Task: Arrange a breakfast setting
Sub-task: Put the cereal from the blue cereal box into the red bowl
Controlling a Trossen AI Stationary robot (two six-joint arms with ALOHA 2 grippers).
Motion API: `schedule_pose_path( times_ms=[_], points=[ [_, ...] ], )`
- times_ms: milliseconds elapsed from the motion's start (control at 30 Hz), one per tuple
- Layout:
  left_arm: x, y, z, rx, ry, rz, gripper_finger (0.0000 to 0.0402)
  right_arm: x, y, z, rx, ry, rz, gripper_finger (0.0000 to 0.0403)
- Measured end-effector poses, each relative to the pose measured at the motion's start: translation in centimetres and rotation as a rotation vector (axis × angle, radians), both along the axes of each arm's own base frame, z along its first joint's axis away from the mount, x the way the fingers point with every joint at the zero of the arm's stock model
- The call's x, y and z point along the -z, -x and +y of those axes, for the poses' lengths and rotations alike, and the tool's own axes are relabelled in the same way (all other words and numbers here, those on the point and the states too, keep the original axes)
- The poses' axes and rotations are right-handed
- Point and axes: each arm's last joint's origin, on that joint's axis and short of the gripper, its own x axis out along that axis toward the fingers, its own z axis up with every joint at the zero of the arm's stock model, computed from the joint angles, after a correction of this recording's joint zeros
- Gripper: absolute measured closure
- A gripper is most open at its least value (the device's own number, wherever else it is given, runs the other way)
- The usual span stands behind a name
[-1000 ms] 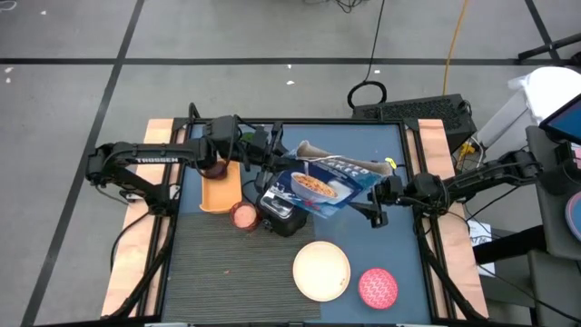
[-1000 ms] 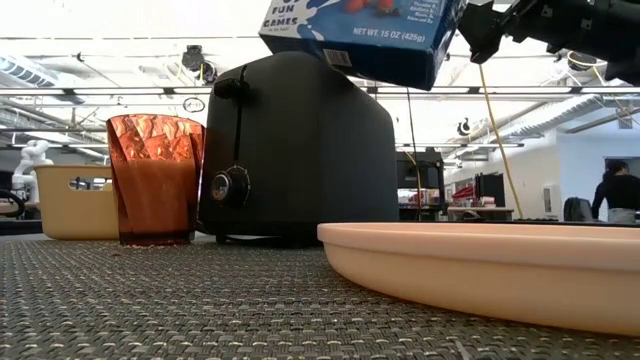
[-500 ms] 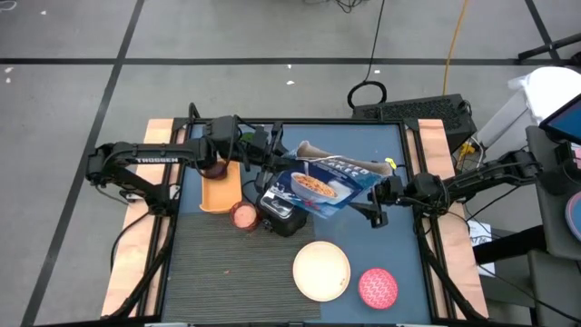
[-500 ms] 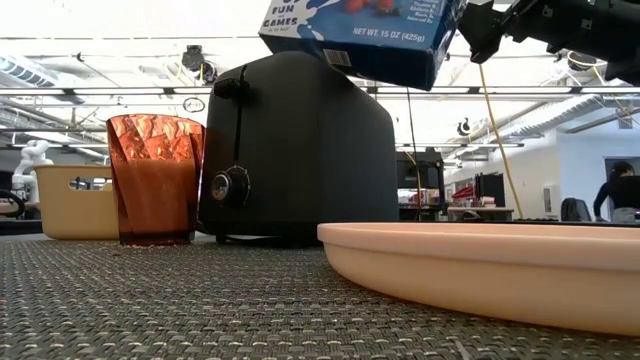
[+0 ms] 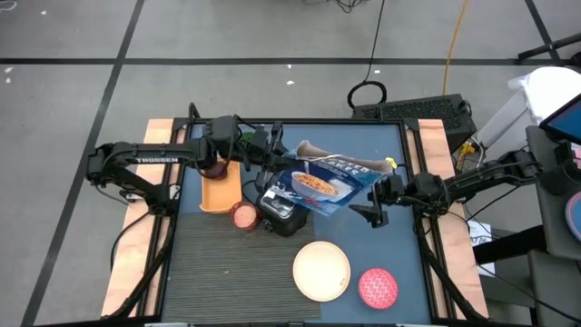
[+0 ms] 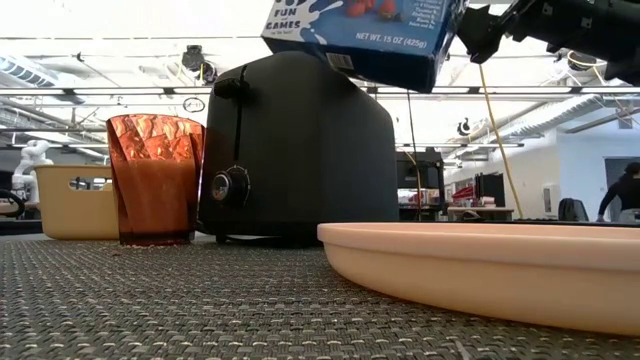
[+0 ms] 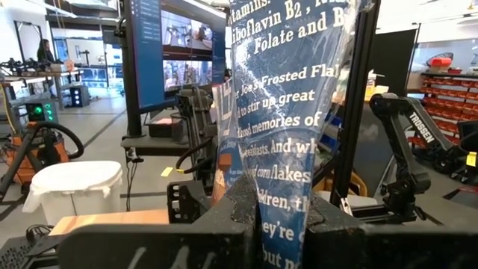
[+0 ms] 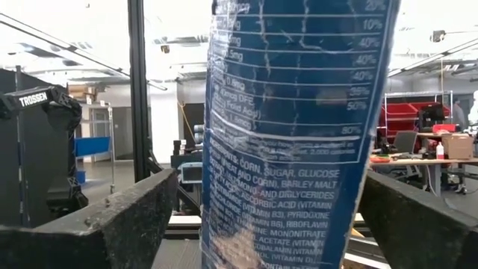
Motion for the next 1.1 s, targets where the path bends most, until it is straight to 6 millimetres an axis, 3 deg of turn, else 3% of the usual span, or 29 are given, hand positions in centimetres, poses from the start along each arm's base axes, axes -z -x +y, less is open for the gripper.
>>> schedule_pose_path(
  times_ms=[333,600,800,1100],
  points=[
    [0.0,0.0,-0.1,-0.016,0.002,-0.004,0.0378,-0.5,0.0,0.0,0.015,0.014,-0.070,0.0010],
    [-0.1,0.0,-0.1,-0.028,-0.004,-0.007,0.0378,-0.4,-1.5,0.1,0.067,-0.007,-0.074,0.0016],
    [-0.1,0.0,-0.2,-0.019,-0.005,-0.011,0.0378,-1.3,-3.2,0.4,0.065,0.000,-0.073,0.0069],
    [-0.2,0.1,-0.2,-0.023,-0.006,-0.014,0.0378,-1.5,-3.3,0.4,0.063,-0.022,-0.078,0.0172]
  ],
)
